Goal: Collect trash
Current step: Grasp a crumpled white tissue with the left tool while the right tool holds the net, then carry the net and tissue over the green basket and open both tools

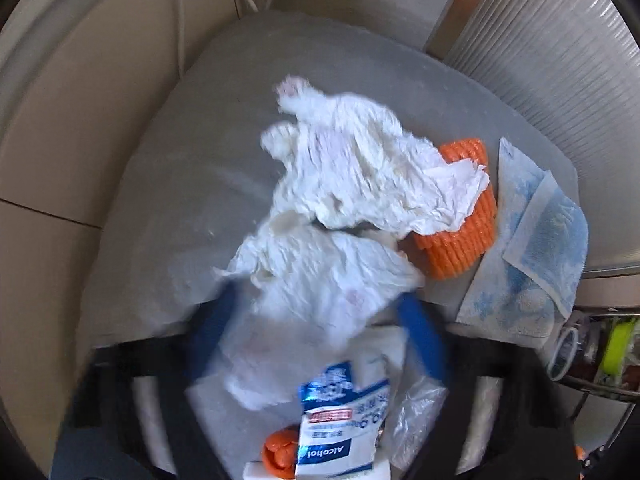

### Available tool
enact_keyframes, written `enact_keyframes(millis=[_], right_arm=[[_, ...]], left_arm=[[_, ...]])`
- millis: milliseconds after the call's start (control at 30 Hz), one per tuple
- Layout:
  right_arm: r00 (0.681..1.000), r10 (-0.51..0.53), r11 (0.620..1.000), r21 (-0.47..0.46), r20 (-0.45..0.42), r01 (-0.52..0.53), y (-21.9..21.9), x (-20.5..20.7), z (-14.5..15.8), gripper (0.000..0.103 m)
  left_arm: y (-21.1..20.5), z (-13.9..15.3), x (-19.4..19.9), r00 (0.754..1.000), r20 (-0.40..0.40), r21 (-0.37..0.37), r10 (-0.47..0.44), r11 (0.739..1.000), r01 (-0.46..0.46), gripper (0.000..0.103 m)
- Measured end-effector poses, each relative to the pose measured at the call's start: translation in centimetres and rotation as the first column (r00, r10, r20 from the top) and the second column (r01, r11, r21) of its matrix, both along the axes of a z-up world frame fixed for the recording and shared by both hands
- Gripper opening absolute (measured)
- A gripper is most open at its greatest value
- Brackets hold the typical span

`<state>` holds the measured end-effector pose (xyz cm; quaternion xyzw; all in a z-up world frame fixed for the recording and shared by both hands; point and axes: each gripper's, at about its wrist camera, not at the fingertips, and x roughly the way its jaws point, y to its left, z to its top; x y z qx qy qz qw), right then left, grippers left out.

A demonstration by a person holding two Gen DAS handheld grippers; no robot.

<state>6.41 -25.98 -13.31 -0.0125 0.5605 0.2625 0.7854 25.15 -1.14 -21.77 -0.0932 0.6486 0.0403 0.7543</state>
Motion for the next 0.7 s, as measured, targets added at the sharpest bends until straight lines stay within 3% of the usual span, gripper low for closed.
enact_keyframes(millis=[33,67,133,167,533,700], right_arm=[[1.000,-0.002,1.000,0.000,-0.002,0.002,0.0,0.0,-0.1,0.024],[1.000,-0.004,1.000,-0.001,-0.005,0.004,-0.1,0.0,-0.3,0.024],[1.000,-0.006,1.000,-0.003,-0.010,0.006,-0.1,-0.1,-0.4,0.024],[1.000,-0.007,1.000,-0.003,-0.012,0.007,-0.2,-0.2,-0.5,0.024],[1.000,-0.007,1.000,-0.005,-0.014,0.006,0.5,-1.9,-0.7,0.024],[1.000,0.004,1.000,0.000,0.023,-0.004,1.9,-3.6,0.8,0.024]], left_arm=[[0.4,-0.3,0.0,1.000,-0.008,-0.033,0.017,0.999,-0.018,0.038],[0.7,-0.3,-0.2,1.000,0.000,-0.061,0.031,0.998,-0.031,0.034],[1.0,0.1,-0.6,0.999,0.018,-0.069,0.038,0.997,-0.037,0.011],[1.0,0.2,-0.7,0.999,0.023,-0.064,0.033,0.997,-0.031,0.008],[2.4,5.9,-4.7,0.991,0.136,-0.094,0.018,0.996,-0.005,0.008],[2.5,9.9,-10.2,0.982,0.189,-0.068,-0.015,0.997,0.028,0.008]])
